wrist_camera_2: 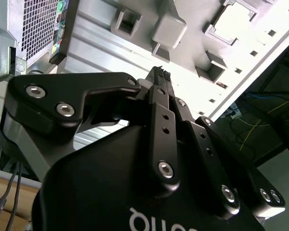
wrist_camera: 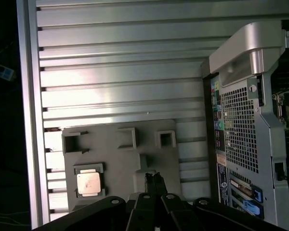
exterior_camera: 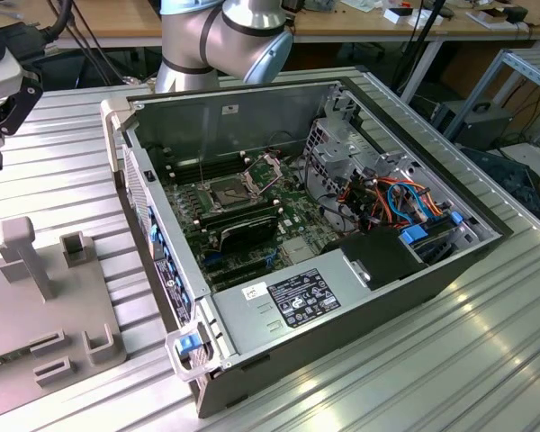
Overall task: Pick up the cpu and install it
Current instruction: 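Reach for the cpu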
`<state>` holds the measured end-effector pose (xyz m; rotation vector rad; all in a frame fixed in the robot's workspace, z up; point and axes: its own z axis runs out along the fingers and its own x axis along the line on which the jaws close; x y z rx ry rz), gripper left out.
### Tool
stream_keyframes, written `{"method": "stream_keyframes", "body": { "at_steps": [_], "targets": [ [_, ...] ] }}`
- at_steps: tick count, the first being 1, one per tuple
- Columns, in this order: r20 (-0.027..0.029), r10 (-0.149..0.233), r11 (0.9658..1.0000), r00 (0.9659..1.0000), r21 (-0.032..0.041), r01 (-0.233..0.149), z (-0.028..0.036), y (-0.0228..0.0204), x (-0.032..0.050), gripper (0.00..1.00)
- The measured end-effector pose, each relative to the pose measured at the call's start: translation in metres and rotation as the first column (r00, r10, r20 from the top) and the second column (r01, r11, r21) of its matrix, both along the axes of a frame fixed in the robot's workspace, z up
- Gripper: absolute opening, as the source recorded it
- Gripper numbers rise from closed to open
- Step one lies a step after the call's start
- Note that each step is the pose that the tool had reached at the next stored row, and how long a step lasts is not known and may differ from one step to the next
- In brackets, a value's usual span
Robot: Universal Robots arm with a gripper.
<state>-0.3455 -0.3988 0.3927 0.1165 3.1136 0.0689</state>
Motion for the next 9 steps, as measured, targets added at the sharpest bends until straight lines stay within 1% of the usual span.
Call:
{"method": "stream_keyframes", "body": {
  "at_steps": [9],
  "targets": [
    [0.0, 0.0, 1.0, 1.0, 0.0, 0.0, 0.0, 0.0, -0.0072, 0.11]
  ]
}}
